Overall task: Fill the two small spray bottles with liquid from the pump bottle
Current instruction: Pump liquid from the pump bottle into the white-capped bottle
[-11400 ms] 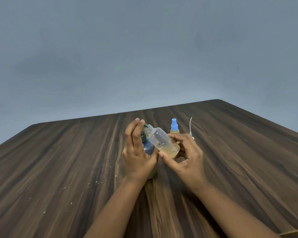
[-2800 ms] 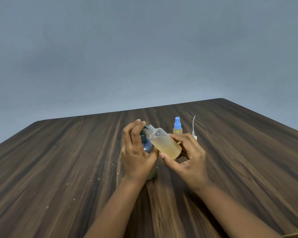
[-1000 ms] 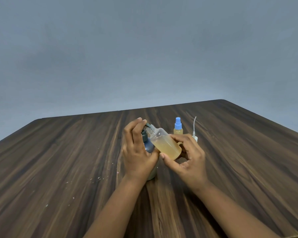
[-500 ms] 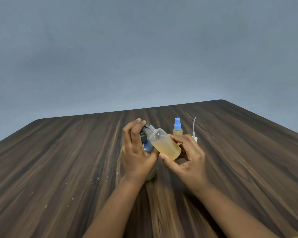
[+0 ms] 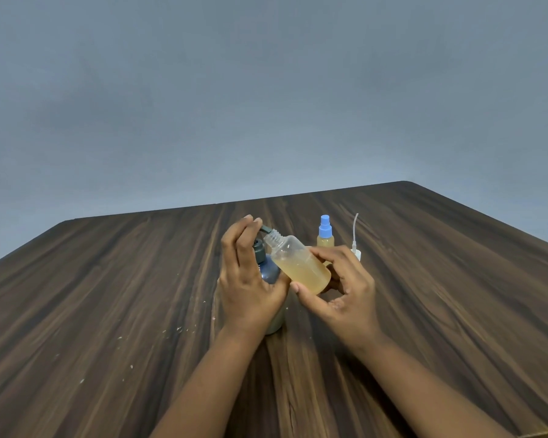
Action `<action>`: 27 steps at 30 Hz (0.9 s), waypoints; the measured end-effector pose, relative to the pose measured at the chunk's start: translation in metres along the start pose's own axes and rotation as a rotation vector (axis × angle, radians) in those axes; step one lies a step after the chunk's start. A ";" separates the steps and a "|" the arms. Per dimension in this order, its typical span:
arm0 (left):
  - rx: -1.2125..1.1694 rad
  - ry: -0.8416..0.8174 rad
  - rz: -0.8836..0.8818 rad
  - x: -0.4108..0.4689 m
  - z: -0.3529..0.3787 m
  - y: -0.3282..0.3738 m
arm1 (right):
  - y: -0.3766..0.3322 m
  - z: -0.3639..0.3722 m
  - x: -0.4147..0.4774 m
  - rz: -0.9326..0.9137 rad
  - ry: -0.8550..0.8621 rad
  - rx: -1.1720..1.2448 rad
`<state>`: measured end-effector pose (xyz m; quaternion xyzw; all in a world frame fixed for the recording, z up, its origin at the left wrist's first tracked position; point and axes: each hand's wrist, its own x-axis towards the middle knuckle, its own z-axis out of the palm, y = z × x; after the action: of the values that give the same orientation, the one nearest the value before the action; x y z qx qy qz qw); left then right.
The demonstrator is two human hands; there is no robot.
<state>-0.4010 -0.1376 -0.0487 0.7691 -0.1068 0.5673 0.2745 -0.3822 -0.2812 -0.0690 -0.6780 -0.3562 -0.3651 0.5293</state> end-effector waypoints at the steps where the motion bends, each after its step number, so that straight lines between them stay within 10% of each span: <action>1: -0.004 0.001 0.004 0.000 0.000 -0.001 | 0.000 0.000 0.000 -0.003 -0.003 -0.006; 27: 0.007 -0.028 -0.016 0.002 0.001 -0.002 | 0.000 0.001 -0.001 -0.009 0.013 0.019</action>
<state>-0.3987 -0.1365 -0.0481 0.7787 -0.1024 0.5547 0.2747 -0.3821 -0.2803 -0.0698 -0.6691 -0.3591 -0.3684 0.5363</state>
